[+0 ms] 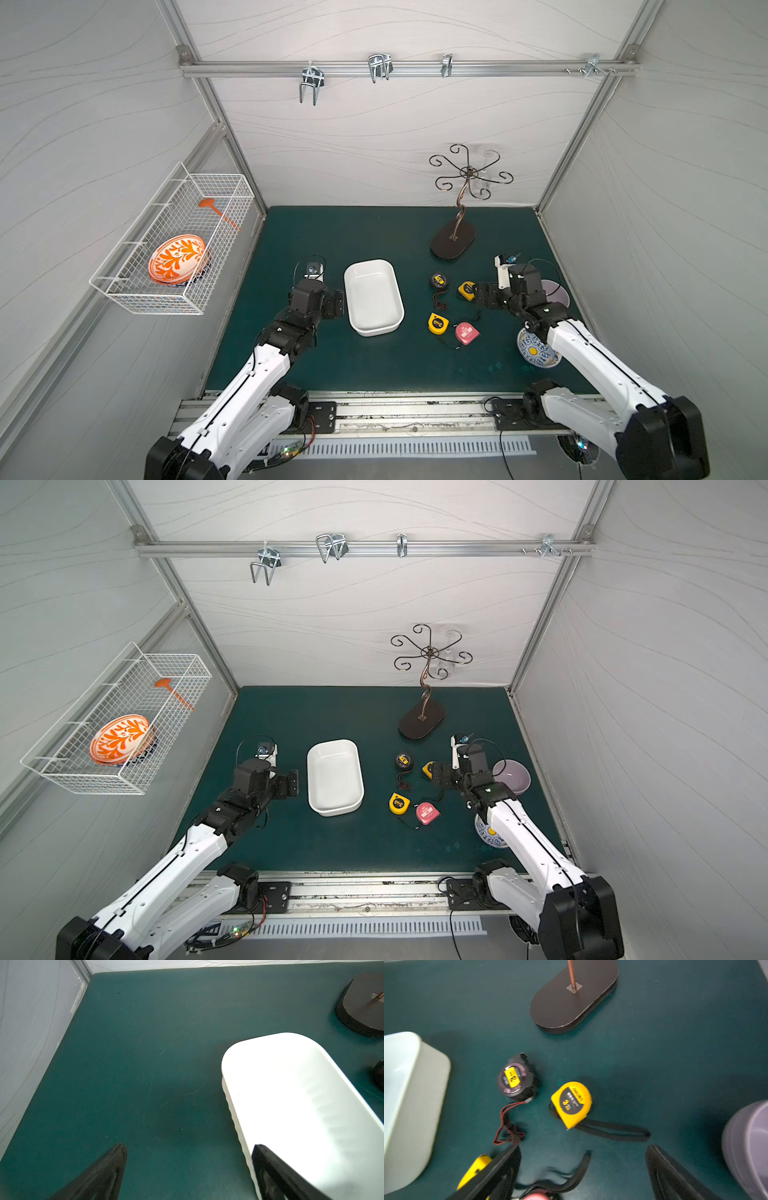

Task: Take the tape measure out of the storage box
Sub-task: Reset both arms

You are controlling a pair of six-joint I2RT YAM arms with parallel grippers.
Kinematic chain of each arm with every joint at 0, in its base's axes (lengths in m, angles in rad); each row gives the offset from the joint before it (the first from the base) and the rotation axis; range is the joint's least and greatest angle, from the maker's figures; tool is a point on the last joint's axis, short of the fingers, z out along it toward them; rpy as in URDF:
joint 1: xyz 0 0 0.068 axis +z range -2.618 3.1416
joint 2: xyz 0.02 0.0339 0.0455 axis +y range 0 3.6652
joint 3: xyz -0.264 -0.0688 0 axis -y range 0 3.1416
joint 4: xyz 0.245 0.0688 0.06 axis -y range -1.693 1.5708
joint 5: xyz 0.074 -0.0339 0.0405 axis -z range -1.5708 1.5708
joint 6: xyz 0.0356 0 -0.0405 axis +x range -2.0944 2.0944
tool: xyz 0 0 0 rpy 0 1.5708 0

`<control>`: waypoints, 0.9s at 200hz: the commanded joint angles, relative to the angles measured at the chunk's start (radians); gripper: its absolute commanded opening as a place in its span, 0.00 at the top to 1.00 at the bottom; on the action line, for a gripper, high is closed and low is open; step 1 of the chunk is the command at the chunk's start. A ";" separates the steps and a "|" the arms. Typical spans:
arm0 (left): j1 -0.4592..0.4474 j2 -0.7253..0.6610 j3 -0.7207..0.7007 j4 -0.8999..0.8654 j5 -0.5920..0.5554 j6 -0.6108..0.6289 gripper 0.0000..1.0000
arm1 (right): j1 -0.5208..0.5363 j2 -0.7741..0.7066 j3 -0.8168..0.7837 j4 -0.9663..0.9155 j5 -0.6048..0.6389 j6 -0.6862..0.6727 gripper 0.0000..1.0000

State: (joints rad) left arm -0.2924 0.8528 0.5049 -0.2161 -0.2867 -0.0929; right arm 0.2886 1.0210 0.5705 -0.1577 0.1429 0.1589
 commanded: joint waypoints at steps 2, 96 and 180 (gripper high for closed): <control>0.072 0.039 -0.021 0.228 0.006 0.071 0.01 | -0.033 0.038 -0.065 0.281 0.097 -0.110 0.01; 0.262 0.463 -0.093 0.856 0.162 0.080 0.01 | -0.130 0.408 -0.138 0.865 0.073 -0.185 0.01; 0.284 0.694 -0.108 1.100 0.152 0.085 0.01 | -0.187 0.525 -0.225 1.097 0.026 -0.124 0.01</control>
State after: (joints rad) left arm -0.0200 1.5410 0.3729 0.7959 -0.1364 -0.0040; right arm 0.1097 1.5551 0.3370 0.8604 0.1898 0.0120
